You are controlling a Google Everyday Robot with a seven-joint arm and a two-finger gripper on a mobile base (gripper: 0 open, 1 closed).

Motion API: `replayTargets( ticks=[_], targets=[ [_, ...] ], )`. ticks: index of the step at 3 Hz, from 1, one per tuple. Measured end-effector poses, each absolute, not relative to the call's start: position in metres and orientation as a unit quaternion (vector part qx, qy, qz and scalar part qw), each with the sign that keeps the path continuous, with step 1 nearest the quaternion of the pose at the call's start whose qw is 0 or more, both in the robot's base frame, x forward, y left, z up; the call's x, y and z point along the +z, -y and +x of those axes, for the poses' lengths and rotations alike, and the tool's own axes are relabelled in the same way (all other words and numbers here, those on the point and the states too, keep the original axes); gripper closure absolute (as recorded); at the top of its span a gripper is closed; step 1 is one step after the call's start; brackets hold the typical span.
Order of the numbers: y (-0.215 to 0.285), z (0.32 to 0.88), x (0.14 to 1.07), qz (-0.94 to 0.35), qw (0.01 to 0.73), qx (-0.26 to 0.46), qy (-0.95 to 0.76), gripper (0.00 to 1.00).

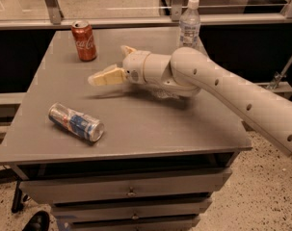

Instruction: Move coke can near redbull can

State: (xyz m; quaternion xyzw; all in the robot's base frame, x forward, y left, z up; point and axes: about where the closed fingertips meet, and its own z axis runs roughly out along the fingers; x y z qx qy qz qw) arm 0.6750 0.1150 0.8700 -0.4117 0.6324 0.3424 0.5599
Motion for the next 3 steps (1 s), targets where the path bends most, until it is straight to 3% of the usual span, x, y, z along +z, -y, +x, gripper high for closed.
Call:
replayTargets(
  ticks=[3],
  targets=[
    [-0.206, 0.761, 0.890, -0.421, 0.581, 0.346, -0.604, 0.00]
  ],
)
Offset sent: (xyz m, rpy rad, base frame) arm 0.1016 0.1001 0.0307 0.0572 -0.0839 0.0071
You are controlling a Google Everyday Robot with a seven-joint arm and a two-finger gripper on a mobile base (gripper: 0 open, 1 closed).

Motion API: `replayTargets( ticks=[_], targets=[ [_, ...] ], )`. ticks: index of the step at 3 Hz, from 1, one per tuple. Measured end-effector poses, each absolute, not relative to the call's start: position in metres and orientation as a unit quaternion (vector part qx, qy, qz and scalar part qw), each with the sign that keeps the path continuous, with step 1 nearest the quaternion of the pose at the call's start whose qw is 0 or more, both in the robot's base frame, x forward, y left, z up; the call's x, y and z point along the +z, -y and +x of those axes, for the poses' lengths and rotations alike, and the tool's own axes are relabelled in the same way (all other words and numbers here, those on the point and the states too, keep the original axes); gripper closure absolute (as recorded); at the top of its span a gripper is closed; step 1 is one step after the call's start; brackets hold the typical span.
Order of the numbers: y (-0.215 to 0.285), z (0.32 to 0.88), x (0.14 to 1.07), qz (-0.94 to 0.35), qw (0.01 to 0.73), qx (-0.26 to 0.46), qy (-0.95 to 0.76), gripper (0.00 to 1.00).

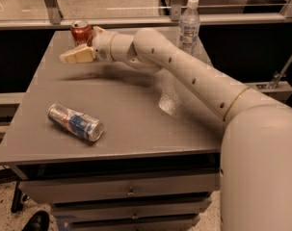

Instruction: Move coke can near redbull can

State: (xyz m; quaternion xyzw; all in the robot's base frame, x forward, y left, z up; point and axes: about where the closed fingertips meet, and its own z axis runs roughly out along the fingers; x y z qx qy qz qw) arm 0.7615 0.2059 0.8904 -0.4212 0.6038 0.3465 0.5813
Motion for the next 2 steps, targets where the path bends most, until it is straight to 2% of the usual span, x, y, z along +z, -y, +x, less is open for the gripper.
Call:
replayTargets(
  ticks=[1, 2],
  targets=[
    [-0.220, 0.783, 0.883, -0.439, 0.573, 0.341, -0.603, 0.00],
    [-0.224, 0.795, 0.874, -0.444, 0.565, 0.338, -0.608, 0.15]
  ],
)
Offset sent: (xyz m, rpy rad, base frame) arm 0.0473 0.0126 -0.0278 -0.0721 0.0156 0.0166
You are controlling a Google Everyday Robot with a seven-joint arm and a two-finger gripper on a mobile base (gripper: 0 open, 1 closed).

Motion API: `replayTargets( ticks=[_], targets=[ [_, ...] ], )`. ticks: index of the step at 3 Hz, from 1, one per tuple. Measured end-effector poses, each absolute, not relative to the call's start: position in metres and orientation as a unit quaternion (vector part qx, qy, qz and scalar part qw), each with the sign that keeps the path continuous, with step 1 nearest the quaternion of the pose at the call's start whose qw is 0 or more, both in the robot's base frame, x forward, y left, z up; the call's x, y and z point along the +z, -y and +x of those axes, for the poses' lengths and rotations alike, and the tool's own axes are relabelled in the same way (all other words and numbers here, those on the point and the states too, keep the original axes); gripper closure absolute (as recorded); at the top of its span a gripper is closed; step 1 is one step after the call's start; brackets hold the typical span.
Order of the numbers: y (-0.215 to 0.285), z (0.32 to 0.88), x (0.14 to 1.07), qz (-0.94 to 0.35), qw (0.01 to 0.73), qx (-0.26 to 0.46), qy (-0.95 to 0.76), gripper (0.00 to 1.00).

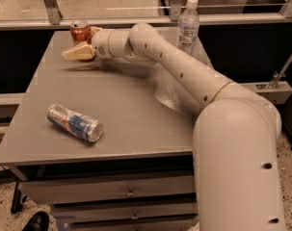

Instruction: Move coke can near redbull can

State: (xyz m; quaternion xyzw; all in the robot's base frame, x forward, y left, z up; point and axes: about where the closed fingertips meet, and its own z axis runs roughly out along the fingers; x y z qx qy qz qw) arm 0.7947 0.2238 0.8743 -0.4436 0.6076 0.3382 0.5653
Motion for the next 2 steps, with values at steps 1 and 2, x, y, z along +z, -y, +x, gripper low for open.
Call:
replayTargets(
  ticks=[1, 2],
  targets=[
    [-0.221, 0.789, 0.869, -0.445, 0.559, 0.342, -0.611, 0.38],
    [-0.217, 0.774, 0.873, -0.445, 0.555, 0.348, -0.610, 0.61]
  ],
)
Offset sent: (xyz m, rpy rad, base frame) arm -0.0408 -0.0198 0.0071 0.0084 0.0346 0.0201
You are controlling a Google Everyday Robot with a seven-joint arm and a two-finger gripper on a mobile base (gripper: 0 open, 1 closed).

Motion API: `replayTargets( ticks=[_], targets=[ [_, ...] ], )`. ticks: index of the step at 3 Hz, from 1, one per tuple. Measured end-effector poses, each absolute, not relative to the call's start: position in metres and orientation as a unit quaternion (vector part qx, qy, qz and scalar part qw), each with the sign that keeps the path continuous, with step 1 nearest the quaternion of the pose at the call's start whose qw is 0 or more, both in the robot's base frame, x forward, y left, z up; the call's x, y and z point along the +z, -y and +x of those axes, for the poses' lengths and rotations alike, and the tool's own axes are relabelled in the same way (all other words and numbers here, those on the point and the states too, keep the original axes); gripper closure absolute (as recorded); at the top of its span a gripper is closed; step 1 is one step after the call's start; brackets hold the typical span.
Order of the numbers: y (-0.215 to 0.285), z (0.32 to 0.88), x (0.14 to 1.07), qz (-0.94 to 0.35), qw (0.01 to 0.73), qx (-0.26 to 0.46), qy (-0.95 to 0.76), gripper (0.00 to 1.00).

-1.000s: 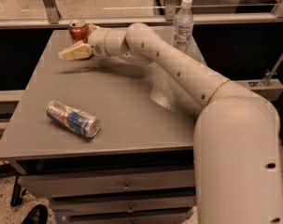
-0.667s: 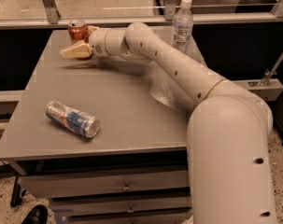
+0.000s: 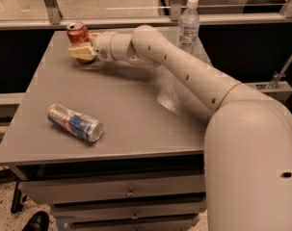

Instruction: Move coke can near redbull can

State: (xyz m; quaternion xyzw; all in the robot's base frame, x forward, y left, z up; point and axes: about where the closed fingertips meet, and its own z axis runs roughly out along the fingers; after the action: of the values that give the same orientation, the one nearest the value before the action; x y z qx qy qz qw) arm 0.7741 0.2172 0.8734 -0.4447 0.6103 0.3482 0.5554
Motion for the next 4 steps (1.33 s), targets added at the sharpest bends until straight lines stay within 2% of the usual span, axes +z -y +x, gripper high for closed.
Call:
replayTargets(
  ticks=[1, 2, 4],
  targets=[
    [-0.208, 0.755, 0.885, -0.445, 0.557, 0.354, -0.606, 0.85],
    [-0.191, 0.735, 0.902, -0.443, 0.560, 0.361, -0.600, 1.00],
    [-0.128, 0.685, 0.909, -0.419, 0.549, 0.386, -0.611, 1.00]
  ],
)
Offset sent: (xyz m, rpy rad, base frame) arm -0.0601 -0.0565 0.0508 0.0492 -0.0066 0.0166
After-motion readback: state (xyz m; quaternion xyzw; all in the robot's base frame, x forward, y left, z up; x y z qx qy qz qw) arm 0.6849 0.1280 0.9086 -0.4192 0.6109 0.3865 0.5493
